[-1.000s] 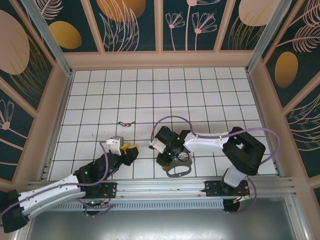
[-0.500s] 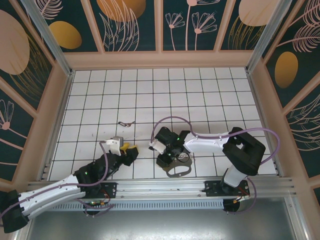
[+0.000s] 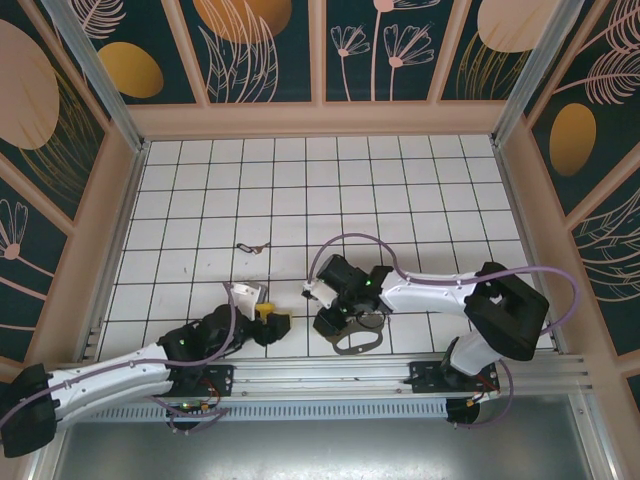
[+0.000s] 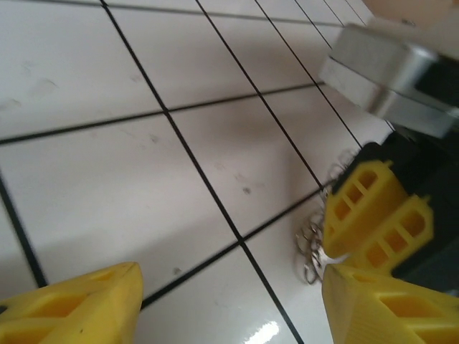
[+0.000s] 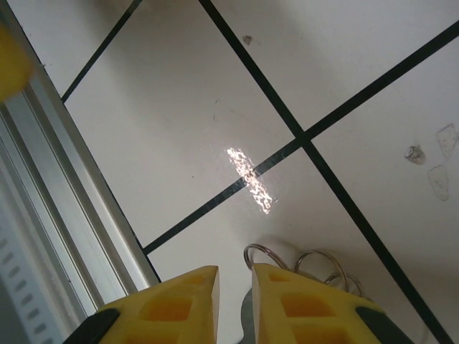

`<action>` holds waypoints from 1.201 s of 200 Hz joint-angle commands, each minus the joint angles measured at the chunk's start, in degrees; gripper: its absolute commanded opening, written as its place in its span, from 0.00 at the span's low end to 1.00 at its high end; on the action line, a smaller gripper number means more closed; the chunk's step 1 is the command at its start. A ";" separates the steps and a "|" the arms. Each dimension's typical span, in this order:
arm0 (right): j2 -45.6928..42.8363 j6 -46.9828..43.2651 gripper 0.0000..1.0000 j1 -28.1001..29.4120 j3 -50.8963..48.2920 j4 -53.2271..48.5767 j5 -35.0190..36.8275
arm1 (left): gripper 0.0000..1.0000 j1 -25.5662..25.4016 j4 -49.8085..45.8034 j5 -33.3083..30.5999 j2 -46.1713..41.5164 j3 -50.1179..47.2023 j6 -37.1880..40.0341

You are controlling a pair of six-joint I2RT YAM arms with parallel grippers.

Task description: Put the keys on the keyring

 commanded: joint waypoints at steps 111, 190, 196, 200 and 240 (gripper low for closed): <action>-28.02 24.09 0.38 -3.50 -23.43 21.23 10.37 | 0.74 0.24 10.51 15.95 24.63 8.39 2.89; -33.07 24.40 0.69 -8.08 -28.04 25.26 11.90 | 0.63 0.27 12.84 19.94 38.49 15.34 6.12; -33.33 24.41 0.70 -8.08 -28.25 25.28 12.02 | 0.62 0.27 12.85 20.35 39.33 15.71 6.36; -33.59 24.49 0.70 -8.17 -28.43 25.26 12.17 | 0.61 0.26 12.91 20.63 39.84 15.93 6.46; -37.11 24.67 0.71 -9.37 -30.26 24.06 12.90 | 0.53 0.25 13.18 23.34 43.84 17.77 7.81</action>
